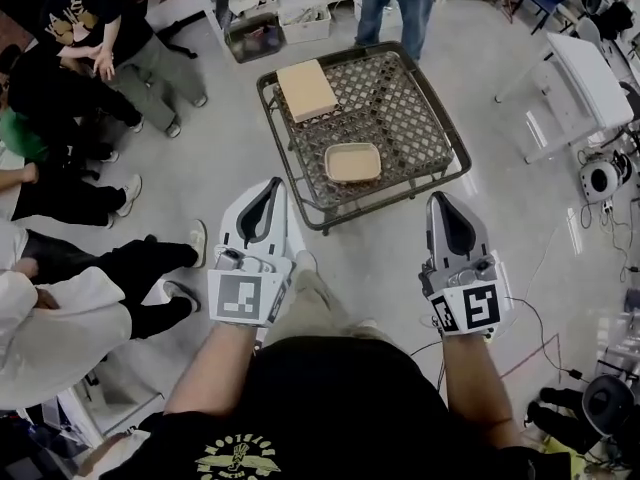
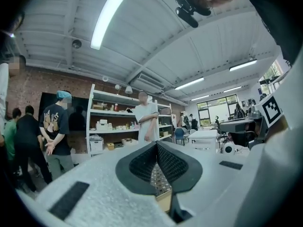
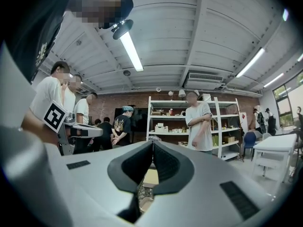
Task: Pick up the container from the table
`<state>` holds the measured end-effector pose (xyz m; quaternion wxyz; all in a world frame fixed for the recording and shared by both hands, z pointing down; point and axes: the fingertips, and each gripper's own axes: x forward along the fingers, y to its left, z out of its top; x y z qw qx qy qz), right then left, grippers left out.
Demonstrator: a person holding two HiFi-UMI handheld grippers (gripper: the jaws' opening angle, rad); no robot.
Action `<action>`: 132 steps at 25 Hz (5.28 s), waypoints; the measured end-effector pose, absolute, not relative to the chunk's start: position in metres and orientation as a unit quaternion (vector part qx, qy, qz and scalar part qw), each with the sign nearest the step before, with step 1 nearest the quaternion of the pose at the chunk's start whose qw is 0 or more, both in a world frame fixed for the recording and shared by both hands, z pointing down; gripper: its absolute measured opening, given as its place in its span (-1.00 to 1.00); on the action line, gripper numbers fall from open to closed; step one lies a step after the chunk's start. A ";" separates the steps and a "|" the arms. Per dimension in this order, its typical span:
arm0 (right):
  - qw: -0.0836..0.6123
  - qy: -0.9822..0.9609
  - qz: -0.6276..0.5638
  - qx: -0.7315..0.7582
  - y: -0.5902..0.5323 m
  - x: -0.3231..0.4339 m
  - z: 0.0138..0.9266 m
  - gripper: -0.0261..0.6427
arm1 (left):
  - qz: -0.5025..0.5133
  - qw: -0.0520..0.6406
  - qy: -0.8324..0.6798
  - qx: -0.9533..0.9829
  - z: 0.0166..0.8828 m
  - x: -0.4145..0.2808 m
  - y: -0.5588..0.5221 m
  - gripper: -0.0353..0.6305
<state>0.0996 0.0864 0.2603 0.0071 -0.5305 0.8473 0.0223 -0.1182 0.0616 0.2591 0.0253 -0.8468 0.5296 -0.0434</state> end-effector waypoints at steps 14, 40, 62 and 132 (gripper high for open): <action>-0.014 0.826 0.012 -0.563 0.001 0.075 0.268 -0.89 | -0.052 0.009 0.491 -0.869 0.273 -0.134 -0.035 -0.87; -0.049 0.821 -0.011 -0.569 -0.080 0.093 0.305 -0.89 | -0.093 -0.061 0.443 -0.890 0.348 -0.111 -0.106 -0.87; -0.130 0.847 -0.089 -0.508 -0.114 0.119 0.413 -0.89 | -0.166 -0.169 0.469 -0.851 0.458 -0.073 -0.091 -0.87; -0.271 0.723 -0.472 -0.426 -0.108 0.113 0.701 -0.78 | -0.250 -0.364 0.440 -0.782 0.632 -0.073 -0.089 -0.86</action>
